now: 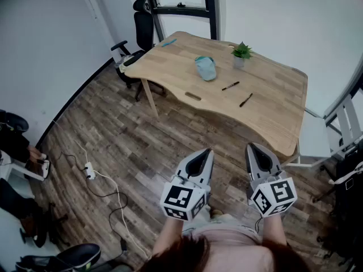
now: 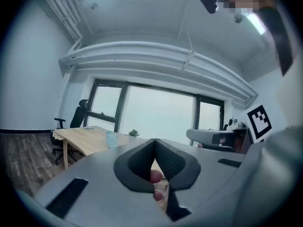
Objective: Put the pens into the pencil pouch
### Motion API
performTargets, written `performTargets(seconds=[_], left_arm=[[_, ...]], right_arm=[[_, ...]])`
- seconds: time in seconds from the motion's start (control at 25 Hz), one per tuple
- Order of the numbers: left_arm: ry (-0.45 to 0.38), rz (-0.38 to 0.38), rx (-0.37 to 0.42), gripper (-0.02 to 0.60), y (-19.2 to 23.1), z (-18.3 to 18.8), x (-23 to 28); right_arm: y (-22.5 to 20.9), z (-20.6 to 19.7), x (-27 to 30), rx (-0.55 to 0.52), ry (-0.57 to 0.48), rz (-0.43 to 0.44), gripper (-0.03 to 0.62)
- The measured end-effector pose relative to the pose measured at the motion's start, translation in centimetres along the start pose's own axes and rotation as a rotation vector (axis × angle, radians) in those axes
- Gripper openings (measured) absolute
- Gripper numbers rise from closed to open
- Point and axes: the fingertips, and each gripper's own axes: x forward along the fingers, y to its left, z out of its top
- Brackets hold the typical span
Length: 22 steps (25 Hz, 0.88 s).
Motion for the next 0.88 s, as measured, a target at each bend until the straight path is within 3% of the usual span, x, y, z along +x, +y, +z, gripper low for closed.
performTargets(seconds=[0.52,0.88], left_arm=[[0.017,-0.001,0.017,0.002,-5.6,-1.3,0.6],[0.038,0.006,0.032,0.002,-4.4,-1.2,1.7]], right_arm=[[-3.5,-0.6,-3.9,0.050,0.005,0.000,0.000],[-4.3,-1.0,-1.9,0.072,0.014,-0.006,0.000]])
